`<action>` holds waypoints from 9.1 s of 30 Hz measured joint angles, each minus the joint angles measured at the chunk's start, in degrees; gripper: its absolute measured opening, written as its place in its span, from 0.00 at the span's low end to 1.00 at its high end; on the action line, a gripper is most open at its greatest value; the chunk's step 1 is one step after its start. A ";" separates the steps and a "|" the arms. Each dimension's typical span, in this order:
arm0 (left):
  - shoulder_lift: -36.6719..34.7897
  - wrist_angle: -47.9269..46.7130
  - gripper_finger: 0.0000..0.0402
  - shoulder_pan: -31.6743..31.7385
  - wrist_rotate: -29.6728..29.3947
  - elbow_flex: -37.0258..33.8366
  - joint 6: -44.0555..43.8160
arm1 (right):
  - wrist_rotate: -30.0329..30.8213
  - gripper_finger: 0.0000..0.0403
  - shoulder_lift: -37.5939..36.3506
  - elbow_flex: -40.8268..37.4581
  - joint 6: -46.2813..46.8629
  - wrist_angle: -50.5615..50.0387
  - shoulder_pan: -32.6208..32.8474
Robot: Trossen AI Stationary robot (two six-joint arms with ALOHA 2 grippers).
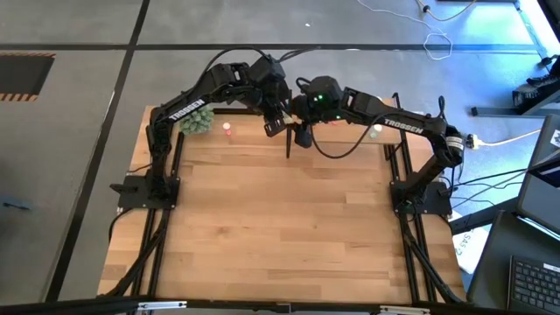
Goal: Pick and place medicine bottles onto shelf by color
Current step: Put the yellow pill bottle on the shelf aligned with the yellow pill bottles, then put the pink pill bottle on the shelf aligned with the other pink pill bottles
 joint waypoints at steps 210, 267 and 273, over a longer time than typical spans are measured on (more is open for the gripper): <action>-2.10 8.55 0.41 10.38 16.68 -0.02 21.00 | 84.34 0.26 -29.17 -64.36 56.21 31.05 17.30; -2.12 8.55 0.41 10.38 16.65 -0.02 20.96 | 84.88 0.42 -29.58 -60.94 48.83 29.42 18.45; -2.12 8.55 0.41 10.38 16.65 -0.02 20.95 | 87.22 0.42 -29.58 -59.65 43.49 29.40 18.80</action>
